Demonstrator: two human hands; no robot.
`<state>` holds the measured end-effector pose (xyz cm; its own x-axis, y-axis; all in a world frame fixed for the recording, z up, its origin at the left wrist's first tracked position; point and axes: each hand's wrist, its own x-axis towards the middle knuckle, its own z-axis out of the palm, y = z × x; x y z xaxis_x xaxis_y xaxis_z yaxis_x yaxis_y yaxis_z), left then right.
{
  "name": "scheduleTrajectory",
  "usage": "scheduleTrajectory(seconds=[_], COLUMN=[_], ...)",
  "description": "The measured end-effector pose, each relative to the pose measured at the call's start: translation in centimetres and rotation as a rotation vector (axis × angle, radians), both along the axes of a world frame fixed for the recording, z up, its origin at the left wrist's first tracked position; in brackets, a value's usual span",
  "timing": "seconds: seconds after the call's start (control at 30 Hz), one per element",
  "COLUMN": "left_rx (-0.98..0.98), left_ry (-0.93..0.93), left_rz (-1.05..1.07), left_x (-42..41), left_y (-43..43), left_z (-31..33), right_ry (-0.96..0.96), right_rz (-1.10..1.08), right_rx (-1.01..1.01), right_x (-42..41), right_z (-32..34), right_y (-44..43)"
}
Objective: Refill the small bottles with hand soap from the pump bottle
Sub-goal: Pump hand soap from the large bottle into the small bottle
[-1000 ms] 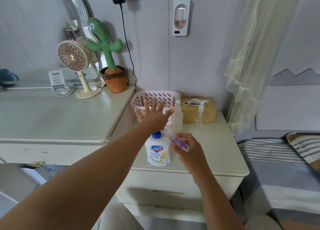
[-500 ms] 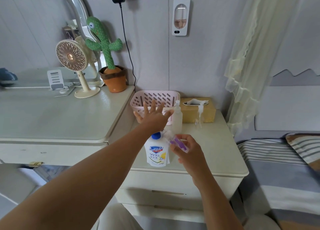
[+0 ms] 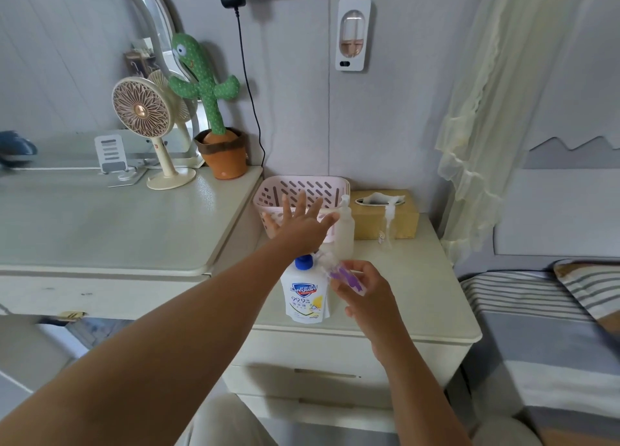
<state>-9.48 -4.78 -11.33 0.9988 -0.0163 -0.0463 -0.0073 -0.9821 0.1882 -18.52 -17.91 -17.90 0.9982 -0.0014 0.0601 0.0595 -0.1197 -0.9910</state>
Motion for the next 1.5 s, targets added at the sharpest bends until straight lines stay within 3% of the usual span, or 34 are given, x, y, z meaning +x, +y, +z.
scheduleTrajectory(seconds=[0.43, 0.57, 0.73, 1.07, 1.2, 1.3, 1.4, 1.5], left_rx=[-0.09, 0.06, -0.084, -0.006, -0.146, -0.082, -0.138, 0.013], left_ry=[0.001, -0.006, -0.021, -0.028, -0.031, 0.011, 0.023, 0.023], left_rz=[0.063, -0.04, 0.05, -0.011, 0.045, 0.0, 0.011, -0.064], left_x=[0.2, -1.0, 0.1, -0.3, 0.2, -0.4, -0.6, -1.9], left_y=[0.3, -0.4, 0.5, 0.2, 0.6, 0.3, 0.1, -0.6], left_z=[-1.3, 1.1, -1.1, 0.3, -0.8, -1.1, -0.4, 1.4], right_ry=[0.016, -0.001, 0.019, -0.001, -0.002, 0.017, 0.013, -0.008], right_rz=[0.002, -0.005, -0.001, -0.005, -0.006, -0.017, -0.015, -0.009], right_rx=[0.015, 0.015, 0.03, 0.034, 0.029, 0.03, 0.027, 0.023], right_x=[-0.2, 0.0, -0.1, -0.1, -0.2, -0.4, -0.3, -0.2], right_z=[-0.5, 0.0, -0.7, -0.2, -0.7, -1.3, -1.1, -0.5], right_y=[0.2, 0.2, 0.5, 0.5, 0.6, 0.8, 0.5, 0.3])
